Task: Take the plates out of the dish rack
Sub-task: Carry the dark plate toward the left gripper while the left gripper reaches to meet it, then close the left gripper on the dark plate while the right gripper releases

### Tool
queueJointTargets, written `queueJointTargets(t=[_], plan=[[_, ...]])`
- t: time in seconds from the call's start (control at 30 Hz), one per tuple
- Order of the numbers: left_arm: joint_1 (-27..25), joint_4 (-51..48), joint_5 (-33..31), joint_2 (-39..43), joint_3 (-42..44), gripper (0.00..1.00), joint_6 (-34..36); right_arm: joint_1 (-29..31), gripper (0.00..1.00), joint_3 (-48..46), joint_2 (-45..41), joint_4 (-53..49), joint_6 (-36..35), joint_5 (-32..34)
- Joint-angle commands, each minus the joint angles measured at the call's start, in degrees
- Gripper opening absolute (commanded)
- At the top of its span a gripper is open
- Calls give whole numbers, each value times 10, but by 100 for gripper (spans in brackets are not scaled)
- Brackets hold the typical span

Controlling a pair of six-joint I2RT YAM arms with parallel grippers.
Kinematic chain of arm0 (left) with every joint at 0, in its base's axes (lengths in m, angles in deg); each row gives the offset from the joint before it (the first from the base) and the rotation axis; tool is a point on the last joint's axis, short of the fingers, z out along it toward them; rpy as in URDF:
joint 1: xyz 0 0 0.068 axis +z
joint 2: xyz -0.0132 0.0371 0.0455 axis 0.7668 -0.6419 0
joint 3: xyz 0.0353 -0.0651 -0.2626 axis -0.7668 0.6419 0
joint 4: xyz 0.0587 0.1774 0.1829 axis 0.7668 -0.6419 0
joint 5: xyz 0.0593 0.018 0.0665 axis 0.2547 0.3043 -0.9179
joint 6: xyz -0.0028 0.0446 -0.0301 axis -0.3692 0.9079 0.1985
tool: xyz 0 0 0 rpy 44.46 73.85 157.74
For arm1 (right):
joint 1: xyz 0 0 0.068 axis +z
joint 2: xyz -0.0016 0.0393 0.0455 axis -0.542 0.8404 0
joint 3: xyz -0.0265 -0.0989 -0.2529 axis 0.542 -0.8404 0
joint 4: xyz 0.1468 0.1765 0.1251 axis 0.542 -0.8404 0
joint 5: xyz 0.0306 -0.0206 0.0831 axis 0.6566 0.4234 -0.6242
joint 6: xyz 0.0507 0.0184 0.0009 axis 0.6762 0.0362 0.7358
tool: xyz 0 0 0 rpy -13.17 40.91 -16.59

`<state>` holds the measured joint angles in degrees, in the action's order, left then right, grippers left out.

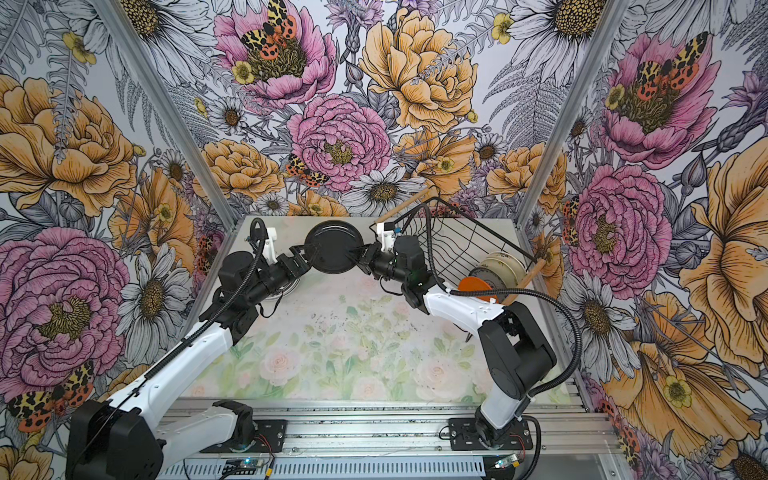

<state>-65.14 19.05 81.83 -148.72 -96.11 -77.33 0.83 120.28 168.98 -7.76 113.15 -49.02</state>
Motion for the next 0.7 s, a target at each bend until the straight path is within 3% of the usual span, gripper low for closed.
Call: queueJointTargets(t=[0.0,0.17,0.27,0.5,0.67], plan=[[9,40,38,-16,-6,92,-14,4,0,13,2,26,-4,14],[14,72,54,-33,5,57,-40,7,0,10,-2,24,-1,13],[13,80,65,-40,10,42,-53,9,0,5,-4,21,-3,14],[8,55,73,-32,17,17,-52,14,1,4,-4,15,-19,13],[11,49,79,-27,25,8,-57,17,19,-4,-4,12,-31,20]])
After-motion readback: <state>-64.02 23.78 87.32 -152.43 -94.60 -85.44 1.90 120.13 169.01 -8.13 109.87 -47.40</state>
